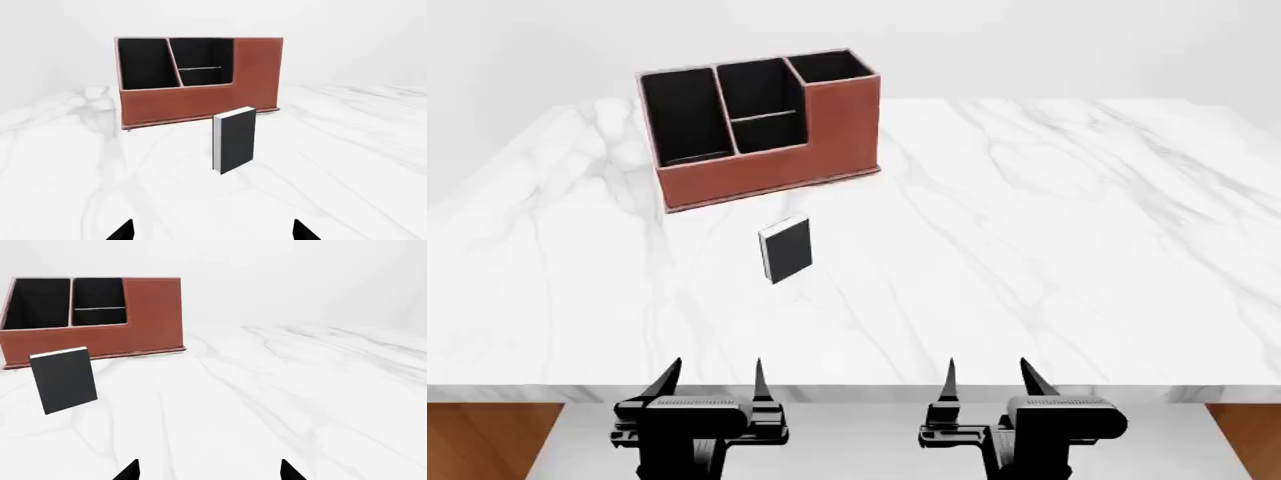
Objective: Pick up the book and place it in the left compartment of the caddy.
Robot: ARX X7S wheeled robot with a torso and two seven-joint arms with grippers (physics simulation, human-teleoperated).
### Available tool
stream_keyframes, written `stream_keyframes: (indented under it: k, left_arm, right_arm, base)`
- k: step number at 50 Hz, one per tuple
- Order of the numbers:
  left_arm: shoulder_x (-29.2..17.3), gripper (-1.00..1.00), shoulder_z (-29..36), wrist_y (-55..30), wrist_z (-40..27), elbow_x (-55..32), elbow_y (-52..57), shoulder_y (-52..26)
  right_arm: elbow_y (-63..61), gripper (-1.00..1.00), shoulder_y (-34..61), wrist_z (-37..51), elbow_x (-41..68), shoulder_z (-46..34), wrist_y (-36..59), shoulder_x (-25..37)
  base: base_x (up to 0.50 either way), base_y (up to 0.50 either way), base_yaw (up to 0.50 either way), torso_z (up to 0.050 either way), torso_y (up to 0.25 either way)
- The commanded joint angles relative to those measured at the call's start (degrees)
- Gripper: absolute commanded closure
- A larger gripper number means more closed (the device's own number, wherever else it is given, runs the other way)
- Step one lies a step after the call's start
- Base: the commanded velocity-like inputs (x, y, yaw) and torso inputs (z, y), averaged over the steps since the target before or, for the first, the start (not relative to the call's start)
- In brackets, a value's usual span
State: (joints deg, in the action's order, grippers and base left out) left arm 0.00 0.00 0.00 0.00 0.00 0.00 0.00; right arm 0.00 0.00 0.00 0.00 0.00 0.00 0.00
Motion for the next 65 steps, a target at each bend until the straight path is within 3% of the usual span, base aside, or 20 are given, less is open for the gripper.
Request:
stream_keyframes:
  k: [1,18,65]
  left_arm:
    - [-0.89,-1.00,0.54,0.83,-0.76,-1.84,-0.74,-0.20]
    - [-3.35,-1.00,3.60,1.23,-2.75,-4.29,0.66,0.28]
    - [-6.29,-1.00,6.54,3.23,-7.43,-6.15,-1.86,-0.68]
  right_arm:
    - [1.13,-1.00,-0.23,1.94,-0.35,-1.06,-3.74,1.03]
    - [1.29,-1.00,-0.54,7.15,-1.68,-4.40,-3.98,3.32]
    - [2.14,-1.00,-0.14,10.79,0.03,-9.10,-4.71,6.44]
  base:
    - [0.00,0.00,0.00,0.000,0.000]
    - [0.00,0.01,0.00,0.000,0.000]
    - [0.00,0.50,0.00,0.000,0.000]
